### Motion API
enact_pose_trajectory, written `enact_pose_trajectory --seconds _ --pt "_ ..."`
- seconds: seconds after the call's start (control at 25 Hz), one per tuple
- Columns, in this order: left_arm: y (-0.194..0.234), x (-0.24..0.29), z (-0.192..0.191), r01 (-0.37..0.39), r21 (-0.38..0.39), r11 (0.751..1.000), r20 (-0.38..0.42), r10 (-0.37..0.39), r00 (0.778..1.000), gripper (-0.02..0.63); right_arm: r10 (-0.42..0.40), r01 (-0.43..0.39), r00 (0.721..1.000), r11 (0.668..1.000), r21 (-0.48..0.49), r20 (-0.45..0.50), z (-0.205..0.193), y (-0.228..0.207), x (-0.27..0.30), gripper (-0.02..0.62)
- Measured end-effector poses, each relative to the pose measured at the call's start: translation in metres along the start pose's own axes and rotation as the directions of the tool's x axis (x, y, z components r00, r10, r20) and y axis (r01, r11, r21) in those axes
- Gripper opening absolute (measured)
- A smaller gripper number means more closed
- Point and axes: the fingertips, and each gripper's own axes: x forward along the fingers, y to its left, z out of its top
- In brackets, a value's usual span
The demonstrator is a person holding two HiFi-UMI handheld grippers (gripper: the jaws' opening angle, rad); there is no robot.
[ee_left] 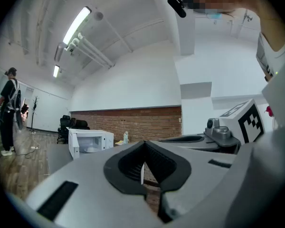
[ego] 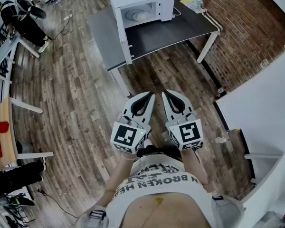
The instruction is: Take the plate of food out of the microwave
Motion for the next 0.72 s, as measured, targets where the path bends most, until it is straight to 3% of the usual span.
enact_pose_trajectory --seconds 0.2,0.48,0.72 --pt "0.005 0.0 -0.003 0.01 0.0 1.0 -0.003 -0.01 1.0 0.006 -0.018 0.017 0.999 1.0 0.022 0.048 0.004 -0.003 0.003 0.009" --pt "0.008 0.006 -0.012 0.053 -0.033 0.998 -0.023 -0.054 0.998 0.007 -0.014 0.013 0.999 0.999 0.03 0.029 -0.002 0.0 0.009 0.009" --pt "0.019 0.034 -0.018 0.057 -0.043 0.997 -0.036 -0.058 0.998 0.006 -0.005 0.004 1.0 0.999 0.036 0.02 -0.009 -0.022 0.029 0.008"
